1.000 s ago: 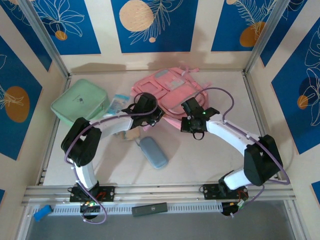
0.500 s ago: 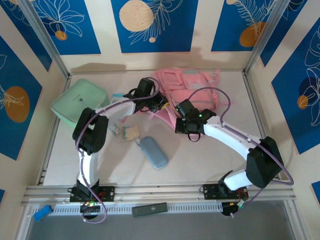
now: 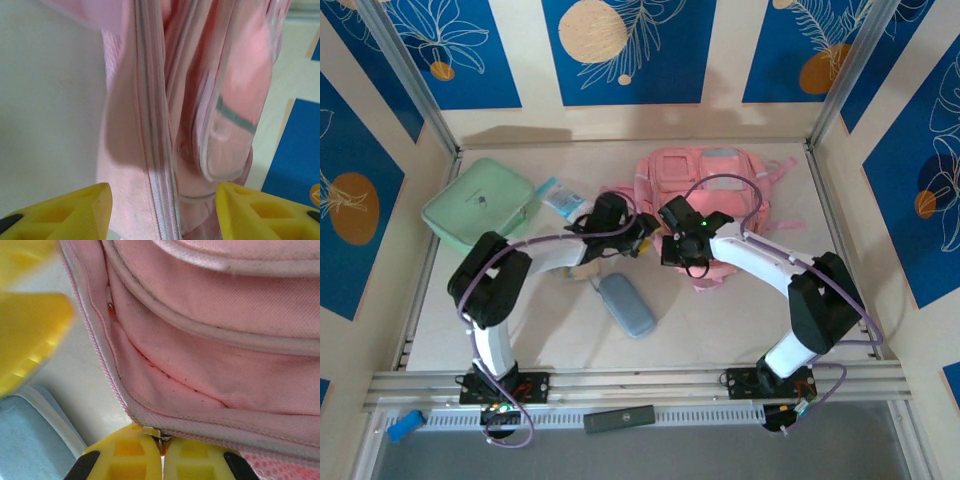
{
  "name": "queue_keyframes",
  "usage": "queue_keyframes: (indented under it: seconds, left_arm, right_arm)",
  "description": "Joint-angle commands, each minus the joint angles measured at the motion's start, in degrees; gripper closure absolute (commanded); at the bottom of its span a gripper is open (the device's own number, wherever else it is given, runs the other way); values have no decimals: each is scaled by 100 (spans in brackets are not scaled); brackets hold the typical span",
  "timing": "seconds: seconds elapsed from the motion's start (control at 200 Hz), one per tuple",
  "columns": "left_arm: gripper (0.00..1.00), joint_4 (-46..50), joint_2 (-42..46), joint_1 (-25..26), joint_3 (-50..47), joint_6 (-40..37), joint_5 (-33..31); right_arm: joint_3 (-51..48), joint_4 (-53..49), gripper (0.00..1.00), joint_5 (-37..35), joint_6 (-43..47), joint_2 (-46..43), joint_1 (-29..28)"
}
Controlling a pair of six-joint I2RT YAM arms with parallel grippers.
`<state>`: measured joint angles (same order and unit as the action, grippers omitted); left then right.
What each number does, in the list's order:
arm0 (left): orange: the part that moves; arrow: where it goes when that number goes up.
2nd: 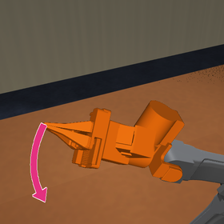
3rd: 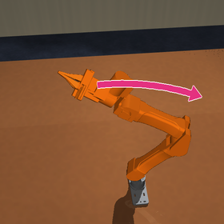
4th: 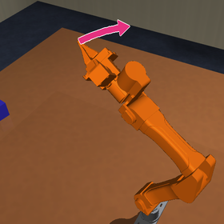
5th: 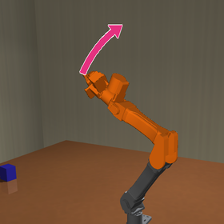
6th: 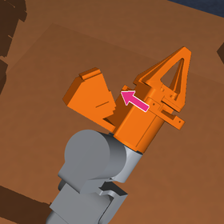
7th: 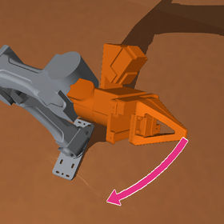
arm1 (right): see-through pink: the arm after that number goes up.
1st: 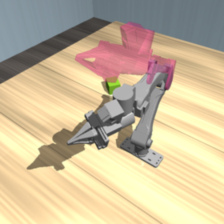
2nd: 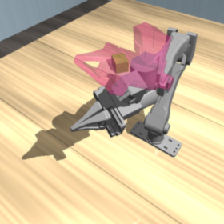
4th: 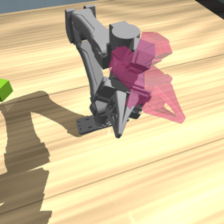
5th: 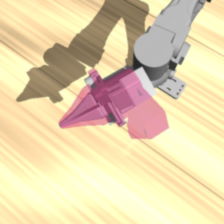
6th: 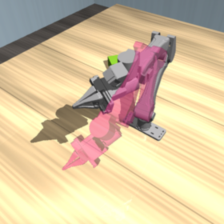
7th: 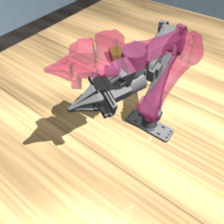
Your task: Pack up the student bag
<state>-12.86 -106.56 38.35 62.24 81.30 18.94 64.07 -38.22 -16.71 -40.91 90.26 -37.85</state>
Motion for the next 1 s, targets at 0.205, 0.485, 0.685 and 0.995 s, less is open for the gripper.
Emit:
queue_keyframes:
  seconds: [0.205, 0.485, 0.685, 0.995]
  left_arm:
    - [72, 205, -538, 427, 704, 522, -816]
    - [100, 779, 45, -30, 498, -100, -1191]
    - [100, 1244, 286, -815, 465, -730, -840]
    - [79, 1024, 33, -1103, 938, -1121, 71]
  right_arm:
    - [97, -13, 100, 167, 88, -103, -119]
    - [-246, -751, 100, -557, -137, -364, -151]
    - [-772, -1550, 100, -808, -402, -1090, 89]
    - [-88, -771, 100, -62, 47, -721, -392]
